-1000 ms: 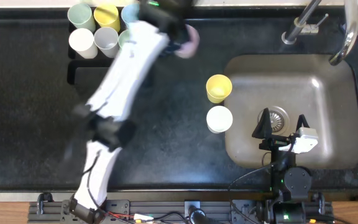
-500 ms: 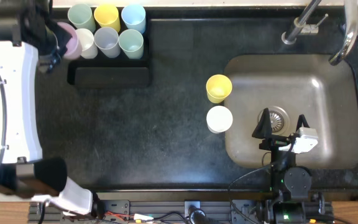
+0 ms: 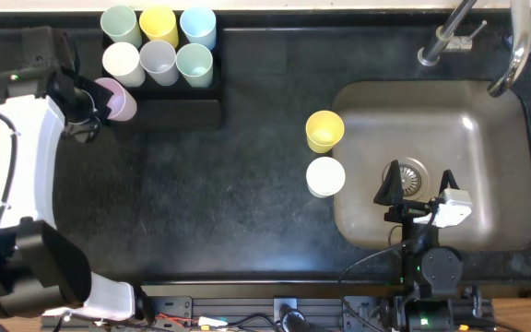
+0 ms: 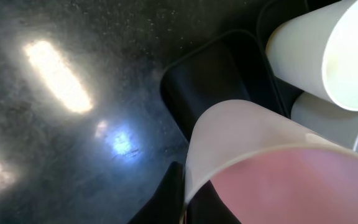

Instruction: Store Cups

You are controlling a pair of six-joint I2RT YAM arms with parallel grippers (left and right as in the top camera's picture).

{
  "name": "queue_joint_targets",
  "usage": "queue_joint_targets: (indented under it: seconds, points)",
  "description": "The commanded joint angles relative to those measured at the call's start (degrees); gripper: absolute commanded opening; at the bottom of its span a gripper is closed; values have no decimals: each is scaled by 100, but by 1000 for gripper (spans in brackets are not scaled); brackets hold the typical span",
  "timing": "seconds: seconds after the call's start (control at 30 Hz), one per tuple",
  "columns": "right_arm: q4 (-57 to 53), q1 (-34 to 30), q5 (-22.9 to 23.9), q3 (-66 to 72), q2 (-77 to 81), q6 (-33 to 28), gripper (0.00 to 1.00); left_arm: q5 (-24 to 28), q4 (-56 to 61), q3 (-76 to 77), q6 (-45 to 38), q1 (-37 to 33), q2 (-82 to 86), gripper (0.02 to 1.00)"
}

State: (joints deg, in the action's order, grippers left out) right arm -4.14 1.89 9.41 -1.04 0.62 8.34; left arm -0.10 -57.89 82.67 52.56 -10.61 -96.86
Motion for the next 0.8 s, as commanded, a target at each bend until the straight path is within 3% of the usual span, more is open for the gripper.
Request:
queue_joint_targets:
  seconds: [0.03,0.8]
  points:
    - [28,-15,7,66,-42,26,996,90,68,-98,240,-26,-70,36]
    - [28,-15,7,66,-42,26,996,-195,299,-96,455,-26,-640,36]
